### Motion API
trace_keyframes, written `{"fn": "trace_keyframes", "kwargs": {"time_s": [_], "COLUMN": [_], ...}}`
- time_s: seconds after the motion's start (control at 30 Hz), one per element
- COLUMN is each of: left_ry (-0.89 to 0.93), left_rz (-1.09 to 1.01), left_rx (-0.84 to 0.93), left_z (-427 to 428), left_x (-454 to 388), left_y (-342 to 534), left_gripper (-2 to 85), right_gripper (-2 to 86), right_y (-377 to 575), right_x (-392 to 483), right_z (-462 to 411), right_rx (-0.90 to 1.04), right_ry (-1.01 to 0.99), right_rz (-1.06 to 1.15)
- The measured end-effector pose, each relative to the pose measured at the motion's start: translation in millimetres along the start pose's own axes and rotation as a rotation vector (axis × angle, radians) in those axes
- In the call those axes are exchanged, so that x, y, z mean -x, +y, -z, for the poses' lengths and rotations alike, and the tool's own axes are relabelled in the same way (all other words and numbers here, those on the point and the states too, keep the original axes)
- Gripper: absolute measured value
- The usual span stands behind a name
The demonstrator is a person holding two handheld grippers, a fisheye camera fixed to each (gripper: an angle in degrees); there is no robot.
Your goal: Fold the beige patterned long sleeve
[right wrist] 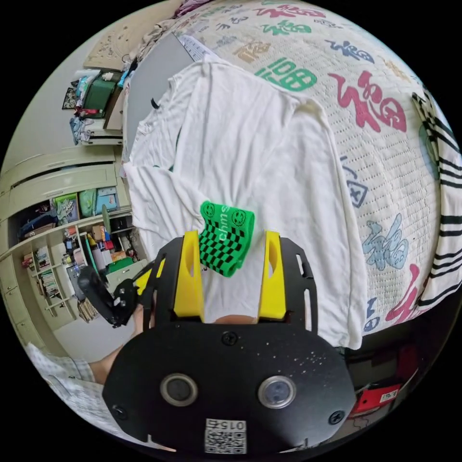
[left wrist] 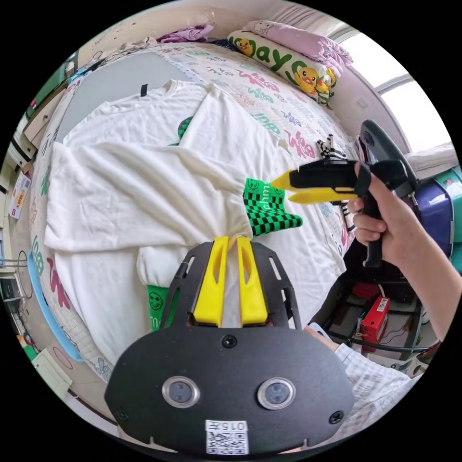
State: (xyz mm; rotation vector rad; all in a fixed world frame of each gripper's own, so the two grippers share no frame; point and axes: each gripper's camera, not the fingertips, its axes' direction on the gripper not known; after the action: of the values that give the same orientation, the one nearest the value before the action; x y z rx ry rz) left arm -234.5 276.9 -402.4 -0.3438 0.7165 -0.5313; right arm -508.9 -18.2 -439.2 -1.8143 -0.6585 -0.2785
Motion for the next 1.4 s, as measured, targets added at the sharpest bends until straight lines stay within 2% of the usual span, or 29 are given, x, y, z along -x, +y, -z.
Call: {"fn": "trace_keyframes", "kwargs": {"time_s": [0.07,0.23,0.33,0.53,0.7,0.83,0.87,0.93,1.0,1.13,1.23,1.4], "left_ry": [0.003,-0.023,-0.018,0.062,0.130,0.166,0.173,0.180,0.180,0.183,0.179,0.124], "left_rz": [0.004,-0.001,0.033,0.124,0.188,0.242,0.256,0.272,0.282,0.312,0.372,0.572], "left_rx": [0.001,0.018,0.014,-0.021,-0.047,-0.076,-0.082,-0.086,-0.087,-0.086,-0.114,-0.184], "left_z": [-10,-37,-45,-41,-23,-4,2,10,20,36,58,105], "left_x": [-3,-14,-12,9,46,82,95,113,135,169,207,304], "left_y": [-2,-7,-9,-4,10,23,26,31,35,41,51,76], "left_gripper": [2.7,3.8,4.4,6.0,7.1,7.3,7.3,7.3,7.3,7.3,7.3,7.1], "right_gripper": [13.3,3.7,-0.4,-0.9,-0.4,7.1,10.3,11.2,10.4,2.3,0.8,0.2], "right_y": [6,3,6,22,21,-1,-10,-25,-37,-48,-45,-47], "right_x": [-3,-9,-13,-39,-53,-39,-30,-16,-6,7,5,7], "right_z": [-19,-46,-52,-31,-23,-41,-49,-61,-73,-81,-51,12], "right_rx": [-0.010,0.003,0.000,-0.095,-0.133,-0.096,-0.085,-0.059,-0.016,0.042,-0.002,-0.061], "right_ry": [0.083,0.148,0.088,-0.021,-0.014,-0.057,-0.018,0.056,0.052,0.016,-0.004,0.092], "right_rz": [0.030,0.033,0.071,0.035,0.016,0.097,0.120,0.144,0.159,0.138,0.099,0.051]}}
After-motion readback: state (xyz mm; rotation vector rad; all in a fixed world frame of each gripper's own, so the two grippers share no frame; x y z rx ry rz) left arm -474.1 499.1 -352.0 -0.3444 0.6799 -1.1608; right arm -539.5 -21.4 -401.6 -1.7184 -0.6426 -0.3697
